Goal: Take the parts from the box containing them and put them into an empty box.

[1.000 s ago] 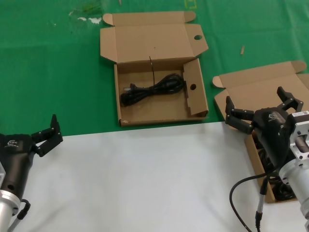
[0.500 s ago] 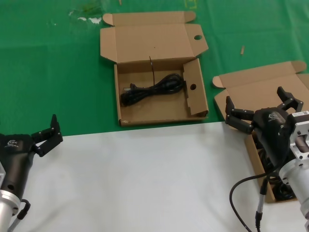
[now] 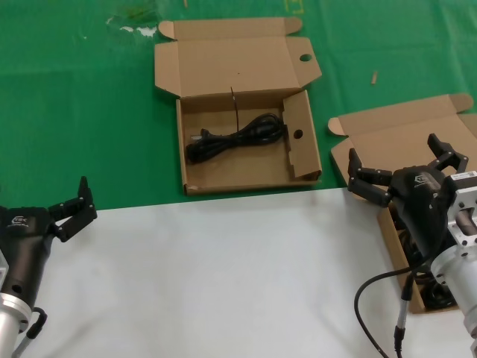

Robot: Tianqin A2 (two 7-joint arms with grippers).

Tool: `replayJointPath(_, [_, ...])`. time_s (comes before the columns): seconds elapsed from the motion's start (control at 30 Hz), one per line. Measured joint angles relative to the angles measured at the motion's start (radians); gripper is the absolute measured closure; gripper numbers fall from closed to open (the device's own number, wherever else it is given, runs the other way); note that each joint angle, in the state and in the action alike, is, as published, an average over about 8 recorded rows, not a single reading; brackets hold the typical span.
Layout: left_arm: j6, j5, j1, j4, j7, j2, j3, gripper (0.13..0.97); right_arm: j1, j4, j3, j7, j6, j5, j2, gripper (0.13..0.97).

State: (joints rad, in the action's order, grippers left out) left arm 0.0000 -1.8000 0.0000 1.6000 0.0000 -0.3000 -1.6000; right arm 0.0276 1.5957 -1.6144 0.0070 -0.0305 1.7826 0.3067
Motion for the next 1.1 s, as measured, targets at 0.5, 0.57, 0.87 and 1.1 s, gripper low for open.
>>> replayJointPath(0.5, [0.0,0.0,0.0,0.0,0.0,0.0,0.0,0.132,0.0,0.0,0.0,0.0,0.0,0.0,0.0,0.129])
replayJointPath(0.57, [0.0,0.0,0.0,0.0,0.0,0.0,0.0,0.132,0.0,0.0,0.0,0.0,0.0,0.0,0.0,0.129])
replayJointPath(0.87, [0.0,0.0,0.0,0.0,0.0,0.0,0.0,0.132,0.0,0.0,0.0,0.0,0.0,0.0,0.0,0.129])
replayJointPath(1.1, [0.0,0.0,0.0,0.0,0.0,0.0,0.0,0.132,0.0,0.0,0.0,0.0,0.0,0.0,0.0,0.129])
